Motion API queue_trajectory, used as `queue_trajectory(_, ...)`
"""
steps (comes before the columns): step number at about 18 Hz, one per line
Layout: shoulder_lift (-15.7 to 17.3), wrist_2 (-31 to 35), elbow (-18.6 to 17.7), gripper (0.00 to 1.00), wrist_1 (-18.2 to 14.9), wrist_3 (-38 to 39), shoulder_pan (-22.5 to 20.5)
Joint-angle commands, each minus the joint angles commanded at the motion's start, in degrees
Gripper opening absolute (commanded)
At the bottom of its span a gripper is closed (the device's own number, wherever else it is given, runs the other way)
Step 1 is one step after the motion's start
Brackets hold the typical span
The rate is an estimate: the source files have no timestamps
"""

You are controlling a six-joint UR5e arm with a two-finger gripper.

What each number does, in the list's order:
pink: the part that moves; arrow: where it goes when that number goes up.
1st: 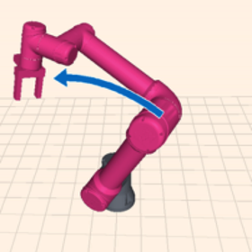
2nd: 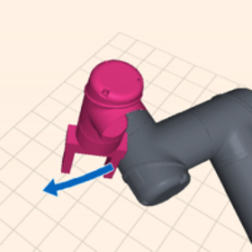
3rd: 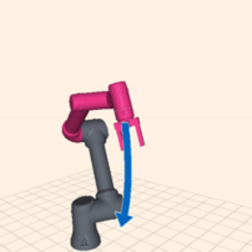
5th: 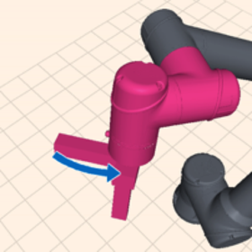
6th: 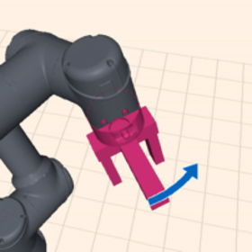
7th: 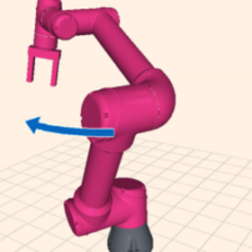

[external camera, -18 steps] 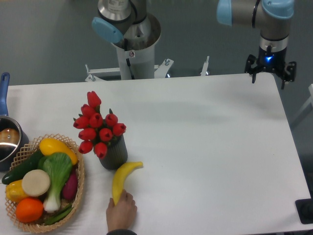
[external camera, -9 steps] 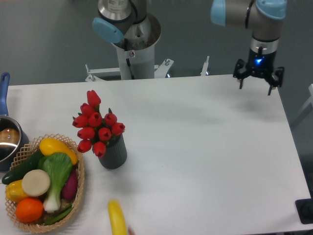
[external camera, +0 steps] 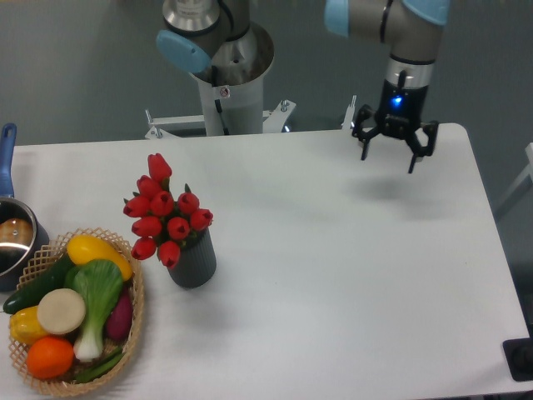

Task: Pick up the flowers from the vase
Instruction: 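Lower the open gripper onto the tulip stems above the grey vase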

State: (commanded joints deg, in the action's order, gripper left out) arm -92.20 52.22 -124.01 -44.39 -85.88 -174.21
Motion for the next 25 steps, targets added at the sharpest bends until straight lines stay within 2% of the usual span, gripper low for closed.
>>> queue_trajectory(3,-0.61,-3.34,0.61,1.0,0.18,3.69,4.83)
queue_trajectory(11,-1.14,-17.13,0.61,1.0,0.0,4.67,10.02)
queue_trajectory(14,-2.64,-22.32,0.61,1.0,0.0,4.76,11.87)
queue_trajectory(20,-2.72,-26.64,0.61,1.0,0.0,7.57,16.18)
queue_trajectory(25,-5.09,-30.77,0.87,1.0,0.18,7.57,18.29)
